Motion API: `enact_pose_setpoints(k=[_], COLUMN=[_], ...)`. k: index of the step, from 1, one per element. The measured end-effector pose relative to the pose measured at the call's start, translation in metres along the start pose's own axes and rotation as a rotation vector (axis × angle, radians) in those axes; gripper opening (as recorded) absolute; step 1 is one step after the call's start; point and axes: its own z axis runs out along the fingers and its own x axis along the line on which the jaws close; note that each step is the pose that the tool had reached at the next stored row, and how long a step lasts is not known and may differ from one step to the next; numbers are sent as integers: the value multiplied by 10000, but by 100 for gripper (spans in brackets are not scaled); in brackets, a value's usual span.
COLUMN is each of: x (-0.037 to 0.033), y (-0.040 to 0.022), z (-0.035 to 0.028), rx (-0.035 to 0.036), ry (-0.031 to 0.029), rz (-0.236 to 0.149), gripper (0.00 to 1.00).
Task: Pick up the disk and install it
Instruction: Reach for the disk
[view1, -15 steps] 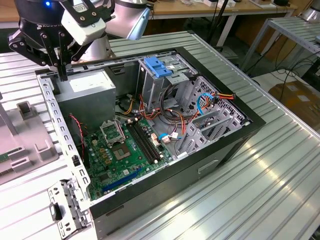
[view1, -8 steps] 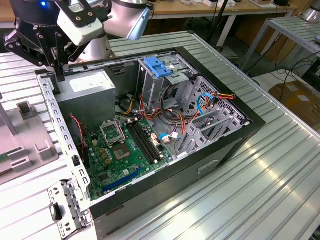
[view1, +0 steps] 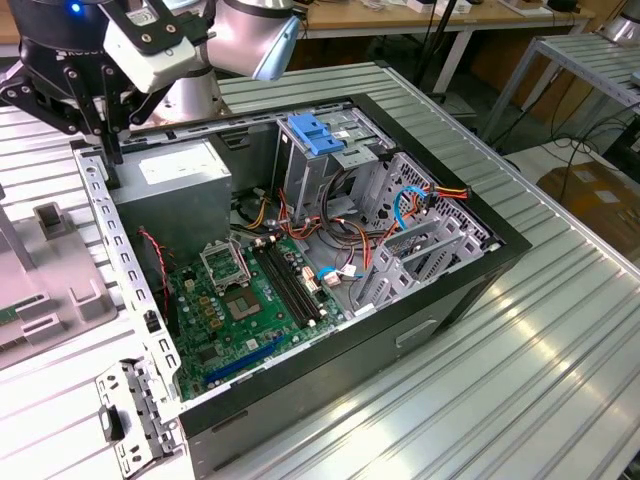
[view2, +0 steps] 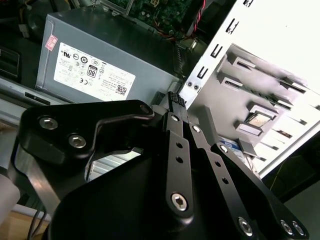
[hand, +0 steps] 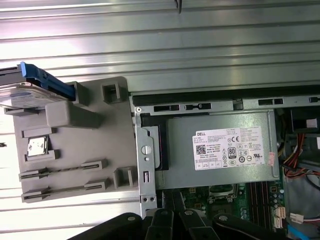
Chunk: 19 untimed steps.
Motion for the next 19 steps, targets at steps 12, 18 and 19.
enact_pose_setpoints(k=[12,18,19], x=[86,122,128], y=[-7,-9,-10], z=[-1,-2,-2], rx=[0,-1,-1], ry=[-1,-1,-1], rz=[0,0,0], gripper=[11,11,11])
